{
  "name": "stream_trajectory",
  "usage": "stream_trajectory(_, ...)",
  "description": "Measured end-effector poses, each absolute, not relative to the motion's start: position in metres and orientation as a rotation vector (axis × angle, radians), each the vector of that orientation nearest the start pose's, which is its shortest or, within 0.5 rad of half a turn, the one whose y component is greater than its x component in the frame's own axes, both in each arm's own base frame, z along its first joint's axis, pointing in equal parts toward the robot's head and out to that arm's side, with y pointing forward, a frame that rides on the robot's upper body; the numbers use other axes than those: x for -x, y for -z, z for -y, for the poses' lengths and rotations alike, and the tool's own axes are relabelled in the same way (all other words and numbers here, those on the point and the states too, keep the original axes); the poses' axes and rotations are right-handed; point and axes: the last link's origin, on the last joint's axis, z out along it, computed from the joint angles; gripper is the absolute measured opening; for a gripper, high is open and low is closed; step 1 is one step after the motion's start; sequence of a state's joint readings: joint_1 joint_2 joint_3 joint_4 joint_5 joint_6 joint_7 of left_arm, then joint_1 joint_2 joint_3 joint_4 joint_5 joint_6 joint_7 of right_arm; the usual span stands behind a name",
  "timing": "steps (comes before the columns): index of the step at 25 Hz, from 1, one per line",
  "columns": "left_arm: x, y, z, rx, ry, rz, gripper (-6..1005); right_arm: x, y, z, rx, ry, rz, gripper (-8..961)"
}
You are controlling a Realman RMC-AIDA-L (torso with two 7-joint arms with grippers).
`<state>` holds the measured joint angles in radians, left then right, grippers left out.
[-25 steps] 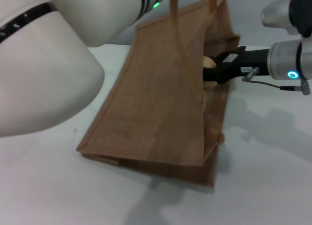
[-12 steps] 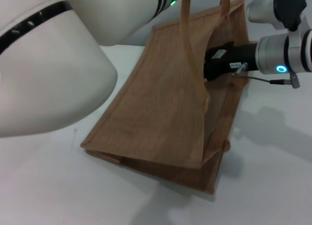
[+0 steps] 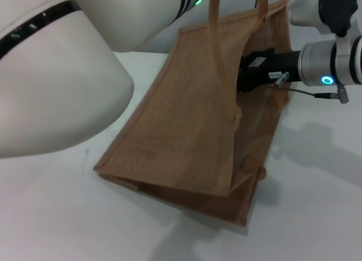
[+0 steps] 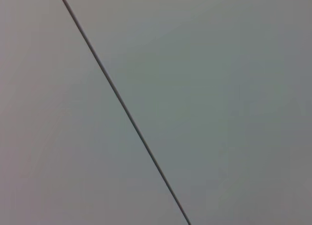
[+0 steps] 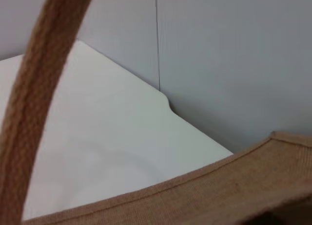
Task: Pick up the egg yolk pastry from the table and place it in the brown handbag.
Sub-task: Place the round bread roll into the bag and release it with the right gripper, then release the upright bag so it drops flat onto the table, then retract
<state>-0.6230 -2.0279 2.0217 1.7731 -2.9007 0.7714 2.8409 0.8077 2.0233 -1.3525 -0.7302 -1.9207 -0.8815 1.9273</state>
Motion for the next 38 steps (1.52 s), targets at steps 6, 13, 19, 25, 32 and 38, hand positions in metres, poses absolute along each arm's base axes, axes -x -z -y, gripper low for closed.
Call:
stream_trajectory(6,-0.004,-0.007,-0.369,2.009,0.32,0.136,104,-0.16,0.04,-0.44,2.596,-0.237,-0.606,840)
stream_trajectory(13,0.031,-0.022,-0.384,1.946,0.293,0.233,104,-0.207,0.023,-0.431,2.525,-0.192,-0.755,859)
stream_trajectory(19,0.05,-0.032,-0.39,1.906,0.275,0.285,104,-0.25,-0.01,-0.427,2.386,-0.123,-0.816,854)
stream_trajectory(25,0.067,-0.031,-0.398,1.894,0.246,0.318,108,-0.281,-0.045,-0.427,2.154,-0.125,-0.809,852)
stream_trajectory(32,0.075,-0.027,-0.405,1.893,0.226,0.332,121,-0.296,-0.06,-0.429,2.018,-0.163,-0.831,852)
stream_trajectory(38,0.072,-0.022,-0.409,1.904,0.211,0.322,132,-0.298,-0.057,-0.431,2.012,-0.159,-0.849,852)
